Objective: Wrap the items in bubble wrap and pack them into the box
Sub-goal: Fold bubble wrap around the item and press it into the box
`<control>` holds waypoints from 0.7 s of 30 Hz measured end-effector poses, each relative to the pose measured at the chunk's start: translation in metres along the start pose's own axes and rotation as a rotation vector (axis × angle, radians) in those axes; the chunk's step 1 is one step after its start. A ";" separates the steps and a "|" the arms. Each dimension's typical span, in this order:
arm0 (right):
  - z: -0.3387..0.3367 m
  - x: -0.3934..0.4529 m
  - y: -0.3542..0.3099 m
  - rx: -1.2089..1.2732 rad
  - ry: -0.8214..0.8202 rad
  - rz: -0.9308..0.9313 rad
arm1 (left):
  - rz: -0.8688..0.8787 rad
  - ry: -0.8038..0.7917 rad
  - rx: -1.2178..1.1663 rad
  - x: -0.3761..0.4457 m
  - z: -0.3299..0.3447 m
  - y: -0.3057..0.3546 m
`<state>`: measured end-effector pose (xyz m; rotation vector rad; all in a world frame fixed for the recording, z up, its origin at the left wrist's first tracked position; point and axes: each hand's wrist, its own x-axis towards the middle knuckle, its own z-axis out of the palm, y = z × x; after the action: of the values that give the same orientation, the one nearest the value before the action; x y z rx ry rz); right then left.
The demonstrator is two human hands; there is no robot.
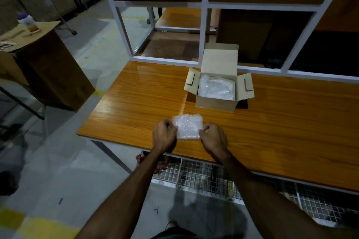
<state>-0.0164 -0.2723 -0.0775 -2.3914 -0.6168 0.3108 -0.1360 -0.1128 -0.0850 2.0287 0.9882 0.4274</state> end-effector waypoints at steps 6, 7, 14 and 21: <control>0.006 0.004 -0.001 -0.059 0.019 0.032 | 0.083 0.074 0.065 -0.003 0.005 -0.002; 0.006 0.005 -0.002 -0.069 0.029 0.047 | 0.083 0.088 0.090 -0.002 0.007 -0.005; 0.017 0.012 -0.008 -0.140 0.104 0.186 | -0.139 0.051 0.259 -0.006 0.016 0.012; 0.023 0.015 -0.005 0.040 0.131 0.264 | -0.186 -0.107 -0.256 0.008 -0.002 0.039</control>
<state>-0.0138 -0.2490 -0.0926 -2.4327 -0.2328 0.2719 -0.1128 -0.1192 -0.0529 1.6968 0.9929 0.3237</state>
